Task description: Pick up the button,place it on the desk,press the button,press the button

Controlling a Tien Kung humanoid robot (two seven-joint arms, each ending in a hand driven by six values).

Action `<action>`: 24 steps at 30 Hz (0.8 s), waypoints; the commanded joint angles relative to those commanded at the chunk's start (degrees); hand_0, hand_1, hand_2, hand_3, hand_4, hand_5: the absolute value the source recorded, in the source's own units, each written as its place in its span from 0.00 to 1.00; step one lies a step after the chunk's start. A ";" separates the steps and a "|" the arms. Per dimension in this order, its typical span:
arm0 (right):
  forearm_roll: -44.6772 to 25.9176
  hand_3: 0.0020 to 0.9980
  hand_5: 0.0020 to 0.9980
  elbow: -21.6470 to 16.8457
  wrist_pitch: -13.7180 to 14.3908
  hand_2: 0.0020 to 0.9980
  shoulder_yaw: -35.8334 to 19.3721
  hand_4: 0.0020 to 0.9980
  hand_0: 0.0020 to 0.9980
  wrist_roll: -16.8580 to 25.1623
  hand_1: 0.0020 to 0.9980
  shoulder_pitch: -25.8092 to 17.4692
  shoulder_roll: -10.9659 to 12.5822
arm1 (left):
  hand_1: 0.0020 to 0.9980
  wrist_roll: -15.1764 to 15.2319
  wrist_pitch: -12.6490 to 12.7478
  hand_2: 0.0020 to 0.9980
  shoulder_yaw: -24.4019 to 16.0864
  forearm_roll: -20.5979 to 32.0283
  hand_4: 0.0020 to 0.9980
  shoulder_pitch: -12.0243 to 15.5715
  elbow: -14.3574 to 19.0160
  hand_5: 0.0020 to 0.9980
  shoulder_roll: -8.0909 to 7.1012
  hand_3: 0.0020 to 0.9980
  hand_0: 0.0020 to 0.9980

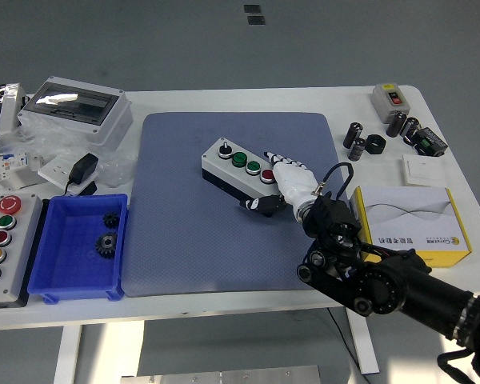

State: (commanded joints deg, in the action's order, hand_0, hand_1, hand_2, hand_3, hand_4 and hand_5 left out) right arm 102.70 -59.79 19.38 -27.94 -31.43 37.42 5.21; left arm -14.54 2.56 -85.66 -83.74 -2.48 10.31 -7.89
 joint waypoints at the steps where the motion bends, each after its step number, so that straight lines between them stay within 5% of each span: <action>1: 0.18 1.00 0.48 0.06 0.05 1.00 0.06 0.99 0.97 -0.05 0.99 0.01 -0.05 | 0.59 0.01 -0.01 0.53 -0.02 -0.04 0.63 -0.02 0.00 0.14 0.01 0.58 0.63; 3: 0.48 1.00 0.48 0.14 0.13 1.00 0.17 0.99 0.97 -0.11 0.99 0.01 -0.15 | 0.59 0.02 -0.02 0.53 -0.06 -0.12 0.63 -0.04 0.00 0.14 0.04 0.58 0.63; 4: 0.67 1.00 0.50 0.18 0.19 0.89 0.24 1.00 0.74 -0.14 0.84 0.01 -0.22 | 0.59 0.04 -0.02 0.53 -0.04 -0.13 0.62 -0.06 0.00 0.14 0.07 0.58 0.63; 9: 1.99 1.00 0.50 0.37 0.41 0.89 0.59 1.00 0.74 -0.32 0.84 0.10 -0.46 | 0.59 0.13 -0.06 0.53 0.03 -0.16 0.62 -0.07 0.00 0.14 0.17 0.58 0.63; 10: 2.27 1.00 0.31 0.46 0.39 0.73 0.72 0.85 0.42 -0.38 0.65 0.13 -0.49 | 0.59 0.15 -0.06 0.52 0.05 -0.15 0.62 -0.07 0.00 0.13 0.17 0.58 0.63; 15: 2.00 1.00 0.31 0.88 -0.14 0.73 1.39 0.85 0.42 -0.40 0.65 0.15 -0.55 | 0.59 0.26 -0.07 0.52 0.19 -0.05 0.62 -0.04 0.00 0.13 0.13 0.58 0.63; 16: 2.11 1.00 0.21 0.91 -0.20 0.52 1.46 0.65 0.20 -0.41 0.44 0.16 -0.55 | 0.59 0.30 -0.07 0.53 0.24 -0.02 0.62 -0.03 0.00 0.13 0.13 0.58 0.63; 21: 3.15 1.00 0.21 0.83 -0.10 0.52 1.56 0.65 0.20 -0.37 0.44 0.14 -0.54 | 0.59 0.60 -0.11 0.53 0.69 0.33 0.62 0.00 0.00 0.13 0.21 0.58 0.63; 22: 3.41 0.84 0.15 0.82 -0.05 0.41 1.58 0.40 0.13 -0.37 0.34 0.12 -0.55 | 0.59 0.69 -0.13 0.53 0.80 0.42 0.62 0.00 0.00 0.13 0.24 0.58 0.63; 24: 4.03 0.84 0.15 0.83 -0.05 0.41 1.62 0.40 0.13 -0.47 0.34 0.10 -0.56 | 0.59 0.85 -0.15 0.53 1.04 0.61 0.62 0.01 0.00 0.13 0.28 0.58 0.63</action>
State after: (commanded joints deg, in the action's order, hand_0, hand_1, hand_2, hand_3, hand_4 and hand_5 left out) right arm 106.72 -58.96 19.33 -26.32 -31.89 37.52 4.65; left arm -13.69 2.42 -84.62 -83.13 -2.47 10.31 -7.61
